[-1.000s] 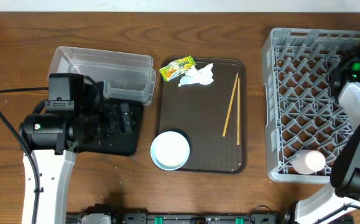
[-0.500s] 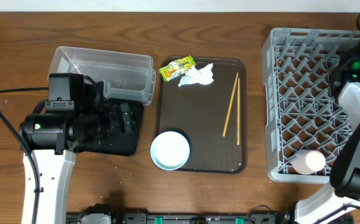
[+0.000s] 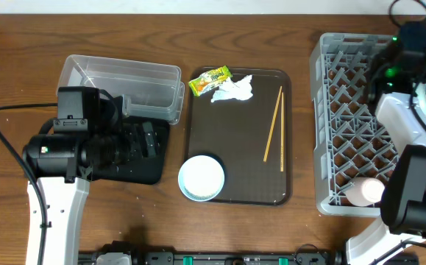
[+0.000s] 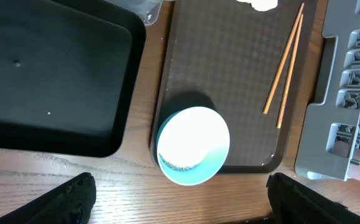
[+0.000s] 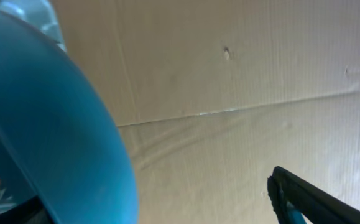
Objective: Sort waste into correct bins and load items into the dishwasher rack
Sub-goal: 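Place the teal plate upright in the dish rack with the right gripper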
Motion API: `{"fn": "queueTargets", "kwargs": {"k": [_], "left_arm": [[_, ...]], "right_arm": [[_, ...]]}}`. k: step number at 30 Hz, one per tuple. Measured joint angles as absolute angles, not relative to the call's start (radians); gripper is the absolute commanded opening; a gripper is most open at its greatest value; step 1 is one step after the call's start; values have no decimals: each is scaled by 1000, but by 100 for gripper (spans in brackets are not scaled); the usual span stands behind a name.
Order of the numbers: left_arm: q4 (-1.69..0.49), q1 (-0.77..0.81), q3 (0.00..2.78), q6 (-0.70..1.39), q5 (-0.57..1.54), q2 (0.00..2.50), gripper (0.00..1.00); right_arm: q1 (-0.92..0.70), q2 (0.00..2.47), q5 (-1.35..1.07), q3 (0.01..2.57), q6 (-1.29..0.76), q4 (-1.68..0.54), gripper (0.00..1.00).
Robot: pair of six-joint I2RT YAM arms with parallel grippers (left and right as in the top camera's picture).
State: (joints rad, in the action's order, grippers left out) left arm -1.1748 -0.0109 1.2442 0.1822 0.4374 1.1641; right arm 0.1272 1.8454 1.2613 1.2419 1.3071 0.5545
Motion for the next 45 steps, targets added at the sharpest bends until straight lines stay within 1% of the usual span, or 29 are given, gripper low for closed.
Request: {"fn": "queueTargets", "kwargs": {"k": [7,14,17,20,22,27,29,37,45], "left_arm": [[-1175,-11,1244,182,437,1164,90],[-1174,-11,1244,182,437,1164,90],[-1175,-11,1244,182,437,1164,90],[-1174,-11,1244,182,437,1164,90],[-1174,-11,1244,182,437,1164,90],[-1175,-11,1244,182,438,1164,90],[-1175,-11,1244,182,437,1164,90],[-1174,-11,1244,182,437,1164,91],[-1174,-11,1244,182,437,1164,90]], "right_arm": [[119,1834,1278,1242,1243,298,89],[143,1833,1296,1242,1157,281,93],[172,1833,1298,1242,1135,281,99],[210,1833,1292,1242,1105,250,99],[231,1832,1279,1243,1079,185,98],[247,1831,1181,1243,991,-46,99],[244,1831,1126,1243,950,-101,99],[216,1825,969,1243,808,-139,99],[91,1758,826,1243,700,-183,99]]}}
